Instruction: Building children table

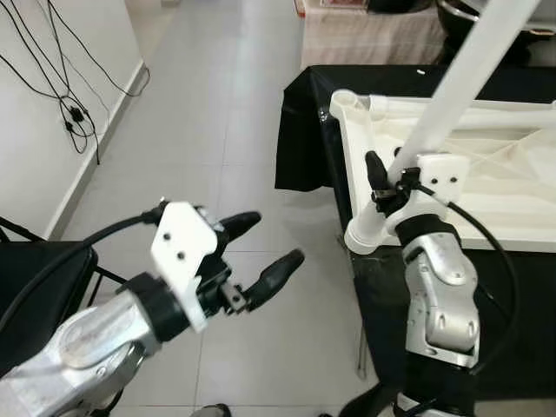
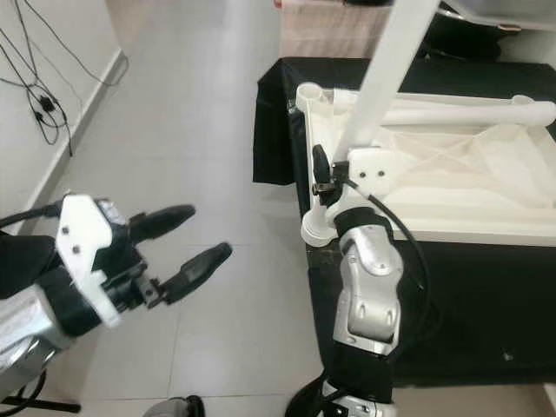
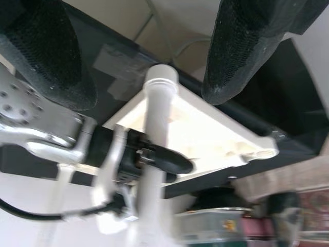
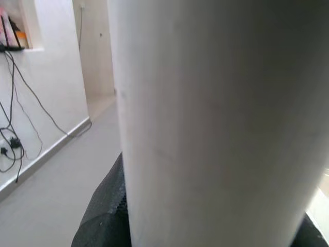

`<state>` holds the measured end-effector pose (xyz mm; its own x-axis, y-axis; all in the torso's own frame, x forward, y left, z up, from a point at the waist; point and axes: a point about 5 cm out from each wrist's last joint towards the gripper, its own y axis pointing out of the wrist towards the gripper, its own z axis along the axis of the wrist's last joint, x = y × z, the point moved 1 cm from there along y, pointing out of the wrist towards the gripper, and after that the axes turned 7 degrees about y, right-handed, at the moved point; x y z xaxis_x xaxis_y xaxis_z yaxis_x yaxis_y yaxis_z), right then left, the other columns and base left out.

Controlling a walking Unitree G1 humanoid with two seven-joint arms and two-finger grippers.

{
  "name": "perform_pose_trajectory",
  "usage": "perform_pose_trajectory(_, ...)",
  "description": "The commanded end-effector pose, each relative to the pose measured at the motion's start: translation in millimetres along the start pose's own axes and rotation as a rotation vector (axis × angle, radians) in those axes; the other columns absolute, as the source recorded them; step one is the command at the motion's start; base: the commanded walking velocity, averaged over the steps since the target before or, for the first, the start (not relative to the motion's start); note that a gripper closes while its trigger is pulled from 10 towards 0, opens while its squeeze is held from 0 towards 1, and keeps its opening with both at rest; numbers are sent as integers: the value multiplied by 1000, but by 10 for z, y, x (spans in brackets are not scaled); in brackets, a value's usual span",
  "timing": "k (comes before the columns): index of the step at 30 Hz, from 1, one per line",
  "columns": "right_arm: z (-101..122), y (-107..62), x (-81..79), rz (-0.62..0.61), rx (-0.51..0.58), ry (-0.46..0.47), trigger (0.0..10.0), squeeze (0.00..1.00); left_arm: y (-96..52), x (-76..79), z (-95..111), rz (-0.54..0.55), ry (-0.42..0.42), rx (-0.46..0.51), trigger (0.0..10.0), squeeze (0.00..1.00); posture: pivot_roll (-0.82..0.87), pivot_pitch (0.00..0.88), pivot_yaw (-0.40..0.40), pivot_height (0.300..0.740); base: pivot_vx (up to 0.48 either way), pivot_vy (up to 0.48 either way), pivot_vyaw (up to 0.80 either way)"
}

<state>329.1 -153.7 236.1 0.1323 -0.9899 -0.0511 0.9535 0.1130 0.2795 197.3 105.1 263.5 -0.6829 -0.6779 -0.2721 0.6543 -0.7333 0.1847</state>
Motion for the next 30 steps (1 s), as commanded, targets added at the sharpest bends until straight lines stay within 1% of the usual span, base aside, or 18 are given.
perform_pose_trajectory(1,-356,-77,110,-56,-162,-25,0,0,10,21,-18,-13,-2,0,10000,0,93,200,-8,740,0,0,0)
perform_pose_trajectory(2,-311,-18,98,-48,-156,-29,4196,0,21,7,-15,-5,0,7,10000,0,94,194,-19,740,0,0,0)
perform_pose_trajectory(3,-311,-18,98,-48,-156,-29,4196,0,21,7,-15,-5,0,7,10000,0,94,194,-19,740,0,0,0)
perform_pose_trajectory(4,-267,25,91,-45,-151,-36,10000,0,32,2,-10,1,2,13,10000,0,93,193,-24,740,0,0,0)
perform_pose_trajectory(7,-227,48,80,-47,-152,-50,10000,0,35,8,-8,7,0,18,10000,0,97,193,-30,740,0,0,0)
perform_pose_trajectory(8,-185,71,81,-48,-146,-63,10000,102,29,22,-9,11,-1,19,10000,0,104,194,-35,740,0,0,0)
perform_pose_trajectory(9,-185,71,81,-48,-146,-63,10000,102,29,22,-9,11,-1,19,10000,0,104,194,-35,740,0,0,0)
perform_pose_trajectory(10,-125,82,76,-62,-134,-64,10000,1000,17,33,-11,14,-1,17,10000,0,110,195,-37,740,0,0,0)
perform_pose_trajectory(13,6,165,68,-30,-88,-64,10000,1000,-6,29,-16,20,4,13,10000,0,122,197,-41,740,0,0,0)
perform_pose_trajectory(14,66,220,67,2,-64,-60,10000,1000,-11,24,-18,21,6,12,10000,0,124,197,-40,740,0,0,0)
perform_pose_trajectory(15,133,308,47,99,-41,-34,10000,1000,-15,20,-19,22,8,11,10000,0,124,199,-40,740,0,0,0)
perform_pose_trajectory(16,133,308,47,99,-41,-34,10000,1000,-15,20,-19,22,8,11,10000,0,124,199,-40,740,0,0,0)
perform_pose_trajectory(17,205,390,14,243,-26,-24,10000,376,-16,25,-23,22,9,8,10000,0,127,204,-39,740,0,0,0)
perform_pose_trajectory(18,269,444,-8,377,-13,-21,10000,0,-18,32,-32,21,9,3,10000,0,130,208,-40,740,0,0,0)
perform_pose_trajectory(19,305,471,-17,469,-15,-7,10000,0,-21,39,-41,20,8,-3,10000,0,130,210,-40,740,0,0,0)
perform_pose_trajectory(21,321,482,-19,513,-20,2,10000,0,-22,43,-48,20,9,-6,10000,0,130,210,-40,740,0,0,0)
perform_pose_trajectory(26,406,574,-28,802,-78,-64,10000,0,-138,112,-126,39,1,-77,10000,0,168,241,-45,740,0,0,0)
perform_pose_trajectory(30,428,589,-30,845,-87,-65,10000,0,-174,126,-136,49,-2,-91,10000,0,180,249,-45,740,0,0,0)
